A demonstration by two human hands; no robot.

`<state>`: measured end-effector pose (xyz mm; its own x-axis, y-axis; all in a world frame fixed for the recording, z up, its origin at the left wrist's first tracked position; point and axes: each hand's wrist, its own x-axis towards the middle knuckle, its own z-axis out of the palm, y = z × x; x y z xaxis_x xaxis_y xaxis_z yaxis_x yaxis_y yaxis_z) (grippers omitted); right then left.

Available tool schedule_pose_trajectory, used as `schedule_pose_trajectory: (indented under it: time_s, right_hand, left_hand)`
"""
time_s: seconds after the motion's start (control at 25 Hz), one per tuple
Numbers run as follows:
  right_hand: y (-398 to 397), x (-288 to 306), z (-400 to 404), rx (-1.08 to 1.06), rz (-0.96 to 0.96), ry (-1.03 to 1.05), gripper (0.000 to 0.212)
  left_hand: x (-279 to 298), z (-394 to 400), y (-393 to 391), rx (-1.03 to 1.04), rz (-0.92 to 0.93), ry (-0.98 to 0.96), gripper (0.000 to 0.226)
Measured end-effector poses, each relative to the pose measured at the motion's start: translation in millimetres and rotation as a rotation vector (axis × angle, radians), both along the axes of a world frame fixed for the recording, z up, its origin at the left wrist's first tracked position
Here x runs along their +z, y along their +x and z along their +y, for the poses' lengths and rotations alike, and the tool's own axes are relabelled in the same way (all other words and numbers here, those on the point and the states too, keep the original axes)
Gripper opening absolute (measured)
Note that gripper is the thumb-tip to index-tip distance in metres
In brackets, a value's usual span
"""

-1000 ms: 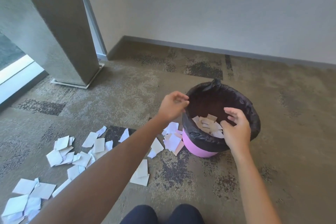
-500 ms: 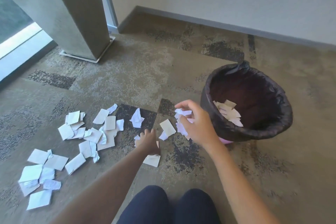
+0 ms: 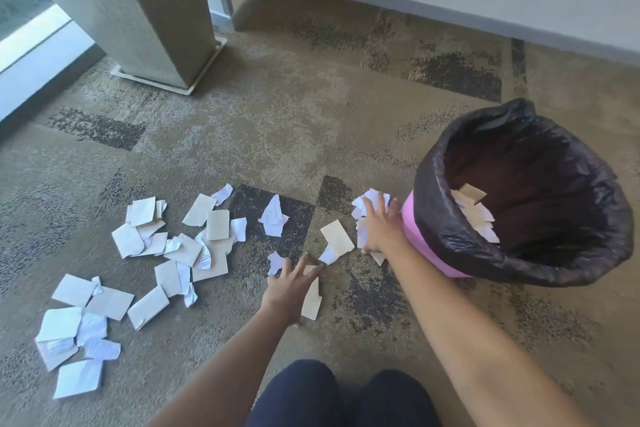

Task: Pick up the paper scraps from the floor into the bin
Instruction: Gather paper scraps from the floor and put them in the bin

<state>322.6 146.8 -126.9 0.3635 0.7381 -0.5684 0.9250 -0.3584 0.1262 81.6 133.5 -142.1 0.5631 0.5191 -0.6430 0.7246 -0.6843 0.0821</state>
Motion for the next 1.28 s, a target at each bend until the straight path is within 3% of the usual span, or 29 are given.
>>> schedule_pose_trajectory:
  time_s: [0.16, 0.4, 0.6, 0.72, 0.84, 0.92, 1.04, 1.12, 1.28]
  right_hand:
    - [17, -8, 21, -0.173, 0.135, -0.12, 0.139]
    - [7, -19, 15, -0.019, -0.032, -0.028, 0.118]
    - [-5, -16, 5, -0.132, 0.175, -0.006, 0.106]
    - [-11, -16, -10, -0.174, 0.271, 0.105, 0.086]
    - [-9, -13, -20, -0.253, 0.364, 0.236, 0.052]
    - [-9, -6, -24, -0.353, 0.458, 0.316, 0.038]
    - [-18, 13, -30, -0.408, 0.569, 0.425, 0.037]
    - [-30, 32, -32, -0.412, 0.621, 0.523, 0.023]
    - [-50, 99, -36, -0.361, 0.705, 0.805, 0.016]
  left_hand:
    - [-1, 8, 0, -0.048, -0.071, 0.021, 0.127]
    - [-11, 16, 7, -0.073, -0.065, -0.112, 0.125]
    - [-13, 17, 10, -0.08, -0.053, -0.185, 0.102]
    - [-11, 15, 5, -0.055, -0.076, -0.202, 0.084]
    - [-9, 12, 3, -0.02, -0.117, -0.209, 0.056]
    - [-6, 12, 2, 0.04, -0.156, -0.241, 0.048]
    - [1, 11, -4, 0.205, -0.242, -0.348, 0.041]
    - [5, 9, -11, 0.388, -0.311, -0.383, 0.035]
    - [23, 4, -20, 0.746, -0.514, -0.429, 0.034]
